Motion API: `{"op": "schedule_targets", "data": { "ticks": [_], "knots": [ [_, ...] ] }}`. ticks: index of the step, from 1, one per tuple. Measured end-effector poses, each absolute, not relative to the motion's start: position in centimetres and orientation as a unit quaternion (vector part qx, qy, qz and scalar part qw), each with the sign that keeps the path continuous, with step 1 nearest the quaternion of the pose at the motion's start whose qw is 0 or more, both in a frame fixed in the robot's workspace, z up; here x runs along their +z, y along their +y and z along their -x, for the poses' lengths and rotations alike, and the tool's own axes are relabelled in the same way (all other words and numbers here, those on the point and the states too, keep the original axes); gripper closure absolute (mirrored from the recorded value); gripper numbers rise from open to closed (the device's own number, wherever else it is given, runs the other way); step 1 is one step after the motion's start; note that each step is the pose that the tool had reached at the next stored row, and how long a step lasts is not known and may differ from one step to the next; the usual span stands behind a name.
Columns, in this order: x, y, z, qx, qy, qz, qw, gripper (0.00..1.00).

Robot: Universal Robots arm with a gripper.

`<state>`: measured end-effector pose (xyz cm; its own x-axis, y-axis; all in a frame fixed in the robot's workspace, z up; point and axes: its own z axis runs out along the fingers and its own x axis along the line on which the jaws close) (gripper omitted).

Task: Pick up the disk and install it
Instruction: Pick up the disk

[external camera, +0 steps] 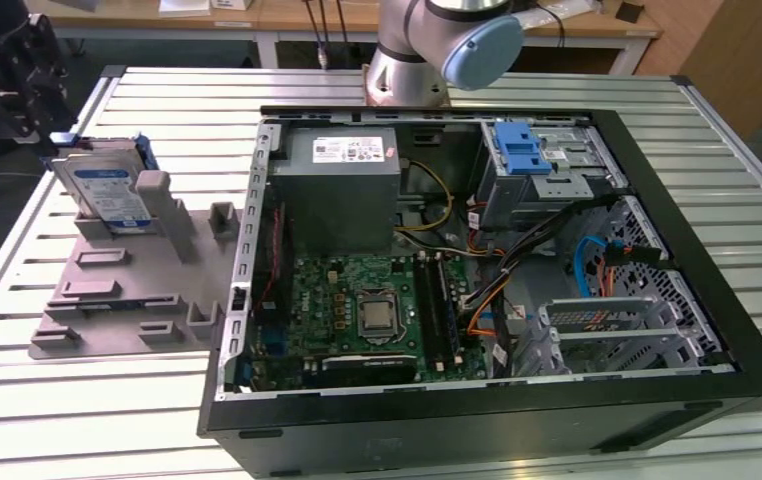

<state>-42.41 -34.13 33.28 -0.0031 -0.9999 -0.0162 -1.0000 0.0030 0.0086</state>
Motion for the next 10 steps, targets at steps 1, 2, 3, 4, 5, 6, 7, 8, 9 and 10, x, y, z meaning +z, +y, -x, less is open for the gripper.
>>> {"op": "schedule_targets", "data": {
  "ticks": [1, 2, 3, 4, 5, 6, 7, 8, 9, 10],
  "knots": [
    [33.1, -34.1, 42.4, 0.009, 0.710, 0.704, 0.003, 0.41],
    [32.9, -34.1, 42.4, 0.009, 0.711, 0.703, 0.003, 0.41],
    [32.7, -34.1, 42.5, 0.009, 0.713, 0.702, 0.003, 0.41],
    [32.6, -34.1, 42.5, 0.009, 0.713, 0.701, 0.003, 0.41],
    [32.4, -34.1, 42.5, 0.009, 0.713, 0.701, 0.003, 0.41],
    [32.2, -34.1, 42.6, 0.009, 0.713, 0.701, 0.002, 0.41],
    [32.0, -34.1, 42.6, 0.009, 0.713, 0.701, 0.002, 0.41],
    [31.8, -34.1, 42.6, 0.009, 0.713, 0.701, 0.002, 0.41],
    [31.6, -34.1, 42.6, 0.010, 0.713, 0.701, 0.002, 0.41],
    [31.5, -34.1, 42.6, 0.010, 0.713, 0.701, 0.001, 0.41]
  ]
}}
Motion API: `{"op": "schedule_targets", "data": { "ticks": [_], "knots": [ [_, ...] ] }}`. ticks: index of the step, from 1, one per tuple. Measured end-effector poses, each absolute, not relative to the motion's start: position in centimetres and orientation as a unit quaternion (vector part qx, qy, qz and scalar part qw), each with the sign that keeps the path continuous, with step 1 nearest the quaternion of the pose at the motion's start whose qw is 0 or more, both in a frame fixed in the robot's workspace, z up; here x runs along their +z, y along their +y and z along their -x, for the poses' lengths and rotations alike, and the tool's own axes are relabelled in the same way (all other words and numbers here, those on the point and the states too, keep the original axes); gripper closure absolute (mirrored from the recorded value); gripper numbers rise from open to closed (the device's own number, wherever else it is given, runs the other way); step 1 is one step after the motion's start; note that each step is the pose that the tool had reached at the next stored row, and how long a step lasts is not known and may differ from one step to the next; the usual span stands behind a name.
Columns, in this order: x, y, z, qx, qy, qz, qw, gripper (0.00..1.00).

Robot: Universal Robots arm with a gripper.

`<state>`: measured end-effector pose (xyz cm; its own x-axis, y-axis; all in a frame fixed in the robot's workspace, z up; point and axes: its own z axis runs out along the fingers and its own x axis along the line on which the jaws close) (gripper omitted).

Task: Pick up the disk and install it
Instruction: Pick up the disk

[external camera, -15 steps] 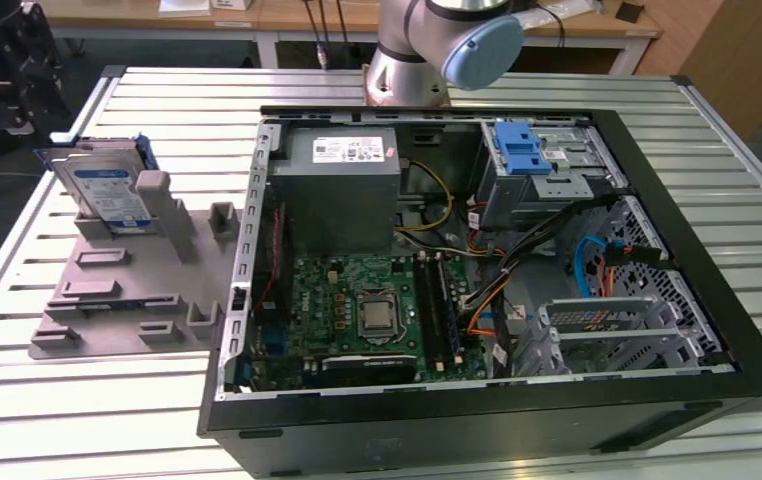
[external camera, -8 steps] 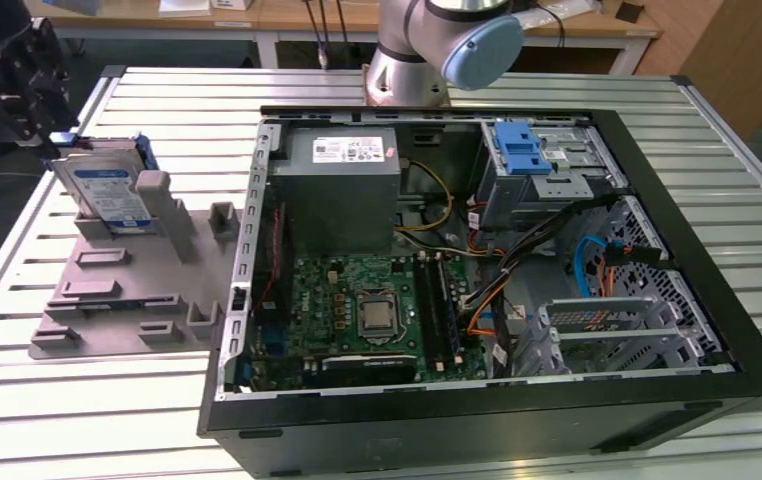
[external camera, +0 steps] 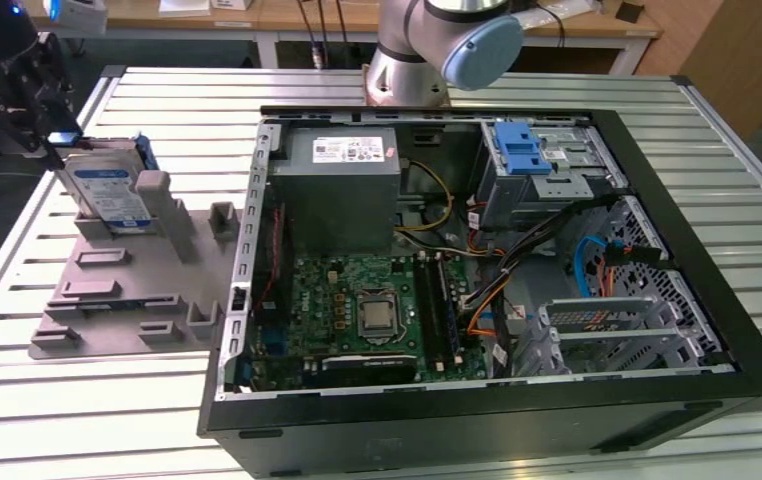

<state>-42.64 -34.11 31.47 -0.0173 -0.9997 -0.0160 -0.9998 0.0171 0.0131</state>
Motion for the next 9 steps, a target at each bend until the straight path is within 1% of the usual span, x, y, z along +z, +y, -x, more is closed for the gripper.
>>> {"op": "schedule_targets", "data": {
  "ticks": [2, 3, 7, 8, 9],
  "knots": [
    [31.14, -34.01, 42.66, 0.012, 0.714, 0.700, -0.001, 0.41],
    [30.72, -33.78, 42.65, 0.014, 0.716, 0.698, -0.004, 0.41],
    [30.56, -33.68, 42.65, 0.015, 0.716, 0.698, -0.005, 0.42],
    [30.53, -33.65, 42.65, 0.015, 0.716, 0.698, -0.005, 0.49],
    [30.49, -33.62, 42.65, 0.015, 0.716, 0.698, -0.005, 0.49]
  ]
}}
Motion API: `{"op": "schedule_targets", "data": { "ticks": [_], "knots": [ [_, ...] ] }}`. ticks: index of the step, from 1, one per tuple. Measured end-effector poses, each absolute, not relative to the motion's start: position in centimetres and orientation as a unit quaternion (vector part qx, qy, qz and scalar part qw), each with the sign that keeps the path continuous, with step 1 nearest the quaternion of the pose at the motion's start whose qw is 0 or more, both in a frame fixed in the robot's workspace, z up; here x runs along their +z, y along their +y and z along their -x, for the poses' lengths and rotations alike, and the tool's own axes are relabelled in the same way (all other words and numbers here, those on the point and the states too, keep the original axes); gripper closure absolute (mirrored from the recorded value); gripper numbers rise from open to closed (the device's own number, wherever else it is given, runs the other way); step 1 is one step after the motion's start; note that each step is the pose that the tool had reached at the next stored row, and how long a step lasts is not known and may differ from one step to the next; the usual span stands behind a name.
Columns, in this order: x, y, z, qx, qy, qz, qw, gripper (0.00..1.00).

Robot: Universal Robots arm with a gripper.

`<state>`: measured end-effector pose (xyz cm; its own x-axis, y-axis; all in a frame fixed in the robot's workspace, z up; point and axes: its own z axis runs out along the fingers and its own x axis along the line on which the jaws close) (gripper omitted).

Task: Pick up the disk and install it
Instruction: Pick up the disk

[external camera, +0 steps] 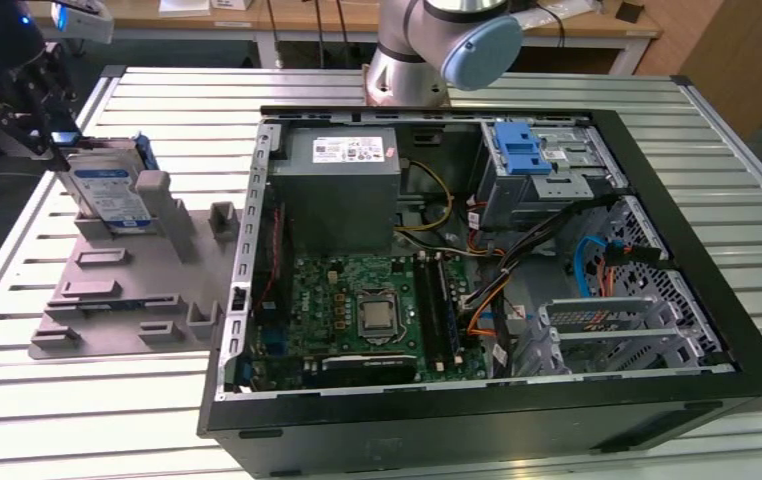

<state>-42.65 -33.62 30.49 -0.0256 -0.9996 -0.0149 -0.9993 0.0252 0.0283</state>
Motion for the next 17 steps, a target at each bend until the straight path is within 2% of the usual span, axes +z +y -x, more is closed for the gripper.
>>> {"op": "schedule_targets", "data": {
  "ticks": [15, 16, 17],
  "knots": [
    [29.2, -33.4, 42.8, -0.016, -0.716, -0.698, 0.005, 0.49],
    [29.2, -33.4, 42.8, -0.016, -0.716, -0.698, 0.005, 0.51],
    [29.2, -33.4, 42.8, -0.016, -0.716, -0.698, 0.005, 0.57]
  ]
}}
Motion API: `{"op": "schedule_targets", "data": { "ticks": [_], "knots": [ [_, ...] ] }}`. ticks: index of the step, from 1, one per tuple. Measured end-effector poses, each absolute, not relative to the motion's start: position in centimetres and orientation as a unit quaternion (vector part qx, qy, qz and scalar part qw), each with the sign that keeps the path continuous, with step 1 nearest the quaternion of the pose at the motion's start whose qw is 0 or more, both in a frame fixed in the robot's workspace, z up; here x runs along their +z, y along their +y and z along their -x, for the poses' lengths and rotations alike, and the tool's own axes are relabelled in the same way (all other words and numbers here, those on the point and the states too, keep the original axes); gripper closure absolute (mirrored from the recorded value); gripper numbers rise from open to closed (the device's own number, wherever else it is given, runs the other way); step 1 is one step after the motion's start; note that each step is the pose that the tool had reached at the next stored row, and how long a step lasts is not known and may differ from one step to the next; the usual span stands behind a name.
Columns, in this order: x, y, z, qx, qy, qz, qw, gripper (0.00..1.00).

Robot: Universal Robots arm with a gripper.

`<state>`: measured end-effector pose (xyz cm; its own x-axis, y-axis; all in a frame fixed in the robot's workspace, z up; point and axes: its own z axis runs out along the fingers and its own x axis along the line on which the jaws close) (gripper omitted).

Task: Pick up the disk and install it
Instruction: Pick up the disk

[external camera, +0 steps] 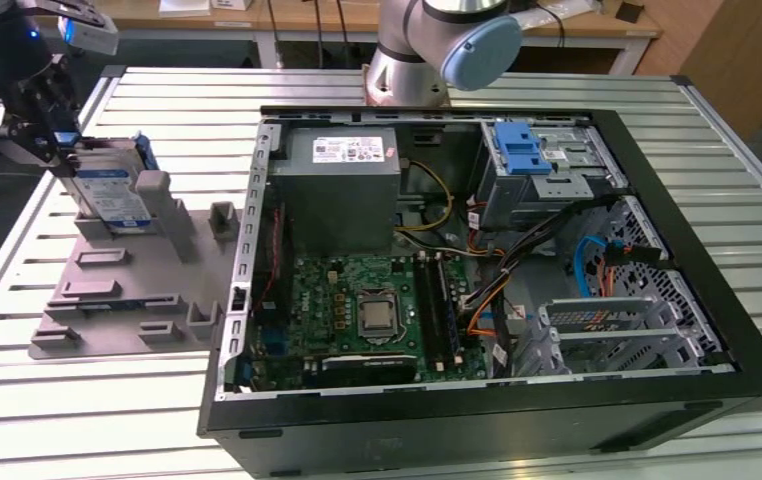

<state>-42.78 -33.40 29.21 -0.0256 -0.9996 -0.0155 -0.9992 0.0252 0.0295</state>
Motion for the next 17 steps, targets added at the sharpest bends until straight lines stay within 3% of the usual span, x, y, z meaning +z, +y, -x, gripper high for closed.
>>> {"op": "schedule_targets", "data": {
  "ticks": [2, 17],
  "knots": [
    [29.20, -33.41, 42.77, -0.016, -0.716, -0.698, 0.005, 0.63],
    [29.27, -33.43, 42.77, -0.014, -0.702, -0.712, 0.007, 0.64]
  ]
}}
